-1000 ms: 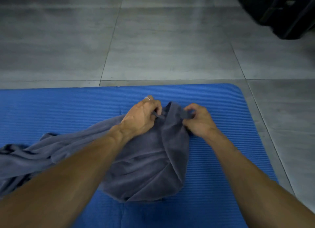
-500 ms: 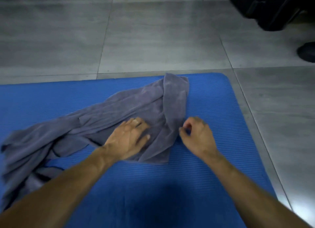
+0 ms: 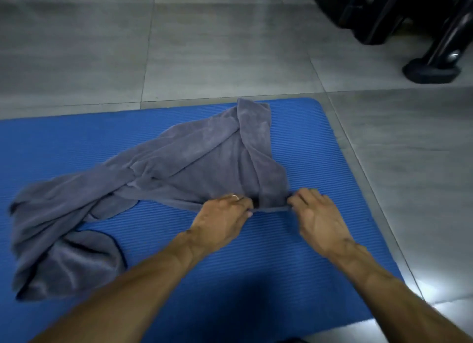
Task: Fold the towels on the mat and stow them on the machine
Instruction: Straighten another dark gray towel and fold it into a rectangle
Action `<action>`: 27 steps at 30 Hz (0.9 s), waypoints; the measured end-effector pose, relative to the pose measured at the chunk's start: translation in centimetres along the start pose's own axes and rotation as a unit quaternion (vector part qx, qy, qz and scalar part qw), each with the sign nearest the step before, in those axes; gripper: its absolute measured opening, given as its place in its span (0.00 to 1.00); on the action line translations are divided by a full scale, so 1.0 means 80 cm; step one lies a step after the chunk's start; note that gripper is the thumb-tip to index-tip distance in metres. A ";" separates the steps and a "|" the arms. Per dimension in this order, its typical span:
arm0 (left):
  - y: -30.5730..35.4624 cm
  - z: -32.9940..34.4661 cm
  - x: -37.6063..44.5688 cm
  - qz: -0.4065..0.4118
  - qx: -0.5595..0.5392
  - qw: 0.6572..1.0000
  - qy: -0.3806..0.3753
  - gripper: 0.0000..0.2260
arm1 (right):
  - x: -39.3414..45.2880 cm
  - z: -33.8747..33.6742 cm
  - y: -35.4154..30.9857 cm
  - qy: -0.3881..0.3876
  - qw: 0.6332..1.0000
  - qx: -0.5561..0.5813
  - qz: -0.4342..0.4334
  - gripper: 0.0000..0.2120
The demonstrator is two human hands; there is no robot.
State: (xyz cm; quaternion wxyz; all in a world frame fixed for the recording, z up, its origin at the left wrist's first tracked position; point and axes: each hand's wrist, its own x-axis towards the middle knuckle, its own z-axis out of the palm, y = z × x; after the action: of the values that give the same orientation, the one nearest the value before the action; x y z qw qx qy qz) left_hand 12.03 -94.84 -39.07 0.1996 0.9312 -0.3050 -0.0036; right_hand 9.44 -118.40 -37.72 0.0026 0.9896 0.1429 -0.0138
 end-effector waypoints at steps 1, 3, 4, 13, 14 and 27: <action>0.024 0.008 0.006 0.014 -0.021 1.000 -0.008 0.09 | -0.019 -0.010 0.020 -0.002 0.999 -0.024 0.021 0.13; 0.064 0.029 0.013 0.047 -0.042 0.997 -0.042 0.05 | -0.059 -0.022 0.048 -0.016 0.997 -0.062 0.043 0.14; 0.079 0.041 0.013 0.060 -0.039 0.995 -0.068 0.04 | -0.078 -0.023 0.055 -0.029 0.996 -0.076 0.041 0.15; 0.007 0.012 -0.039 0.158 0.099 0.976 -0.111 0.15 | -0.051 -0.046 -0.008 -0.221 0.965 -0.127 0.062 0.15; -0.016 -0.009 -0.045 0.157 0.116 0.975 -0.109 0.16 | -0.031 -0.061 -0.026 -0.216 0.968 -0.126 0.031 0.15; -0.289 -0.180 -0.195 -0.258 0.088 0.962 0.007 0.31 | 0.242 -0.053 -0.285 -0.131 0.981 0.061 -0.133 0.12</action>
State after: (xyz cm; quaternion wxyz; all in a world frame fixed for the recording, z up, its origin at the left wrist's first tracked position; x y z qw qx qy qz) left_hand 14.27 -63.69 -36.28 0.1108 0.9923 -0.0517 -0.0219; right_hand 21.64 -90.99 -34.05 -0.0408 0.9497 0.2710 -0.1519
